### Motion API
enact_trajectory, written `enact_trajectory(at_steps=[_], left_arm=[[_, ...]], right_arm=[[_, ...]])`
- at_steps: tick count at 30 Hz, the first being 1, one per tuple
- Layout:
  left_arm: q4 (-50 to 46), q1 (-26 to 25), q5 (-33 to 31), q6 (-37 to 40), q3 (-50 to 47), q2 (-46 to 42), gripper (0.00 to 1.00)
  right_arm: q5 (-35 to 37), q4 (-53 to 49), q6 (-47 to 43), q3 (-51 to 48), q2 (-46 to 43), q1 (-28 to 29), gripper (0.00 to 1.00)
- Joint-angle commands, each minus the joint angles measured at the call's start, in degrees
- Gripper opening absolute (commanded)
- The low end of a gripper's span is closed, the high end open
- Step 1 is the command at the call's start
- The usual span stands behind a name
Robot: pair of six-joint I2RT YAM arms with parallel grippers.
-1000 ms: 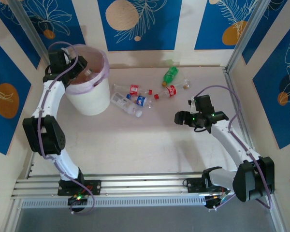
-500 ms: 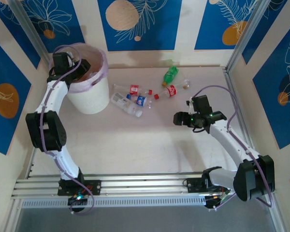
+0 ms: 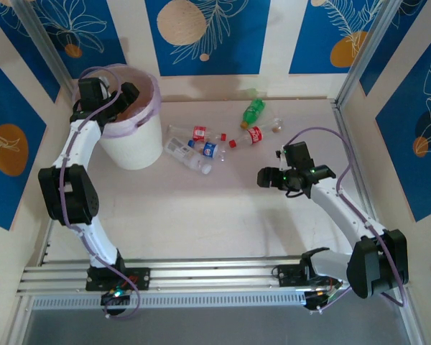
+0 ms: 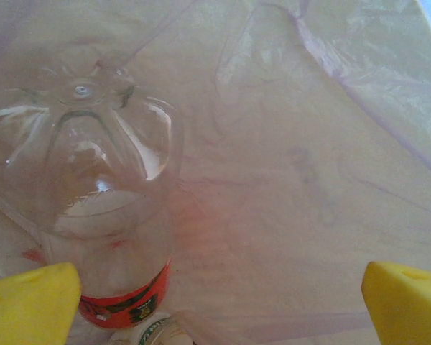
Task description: Put the plastic bottles in the bin
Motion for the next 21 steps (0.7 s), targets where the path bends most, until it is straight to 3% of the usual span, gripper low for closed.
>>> enact_trajectory(at_steps=[1, 8, 21], left_arm=[[-1.33, -0.05, 0.8, 0.57, -0.47, 2.07, 1.0], [-3.61, -0.39, -0.22, 2.99, 1.65, -0.88, 1.0], [-16.91, -1.38, -10.91, 16.83, 10.49, -6.76, 1.0]], right_arm=[[0.59, -0.98, 0.0, 1.46, 0.44, 0.42, 0.82], [2.36, -1.12, -1.38, 2.37, -0.35, 1.7, 0.83], [3.81, 0.08, -8.32, 11.96, 4.91, 8.75, 0.89]])
